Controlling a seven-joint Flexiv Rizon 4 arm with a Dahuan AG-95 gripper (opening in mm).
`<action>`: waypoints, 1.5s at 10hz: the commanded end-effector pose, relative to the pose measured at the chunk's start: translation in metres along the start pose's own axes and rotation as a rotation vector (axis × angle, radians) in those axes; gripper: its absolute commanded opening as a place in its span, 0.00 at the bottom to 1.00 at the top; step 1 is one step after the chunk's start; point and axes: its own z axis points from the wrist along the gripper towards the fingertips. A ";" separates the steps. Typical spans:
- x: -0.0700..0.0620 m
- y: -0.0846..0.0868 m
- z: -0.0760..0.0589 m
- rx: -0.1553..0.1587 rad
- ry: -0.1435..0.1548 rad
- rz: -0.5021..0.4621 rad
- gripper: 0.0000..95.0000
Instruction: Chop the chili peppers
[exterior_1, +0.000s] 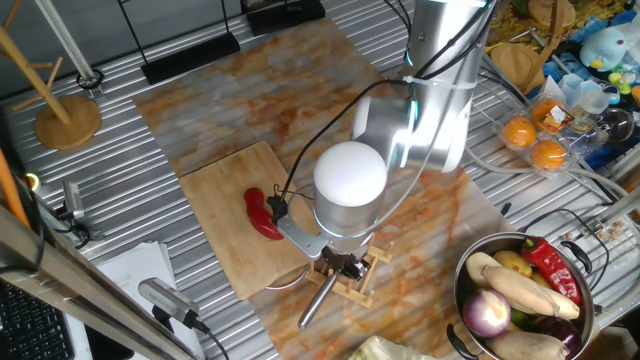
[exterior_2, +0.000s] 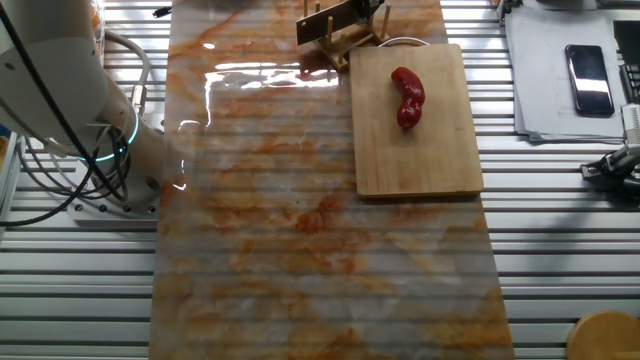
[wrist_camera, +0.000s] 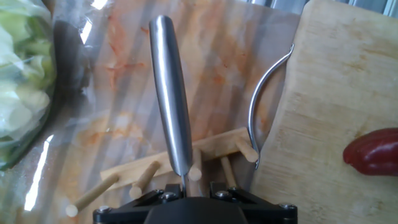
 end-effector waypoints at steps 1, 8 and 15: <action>0.000 -0.001 0.000 0.002 -0.003 0.003 0.00; -0.005 -0.003 -0.026 -0.022 -0.021 -0.011 0.00; -0.005 -0.006 -0.102 -0.018 -0.038 -0.018 0.00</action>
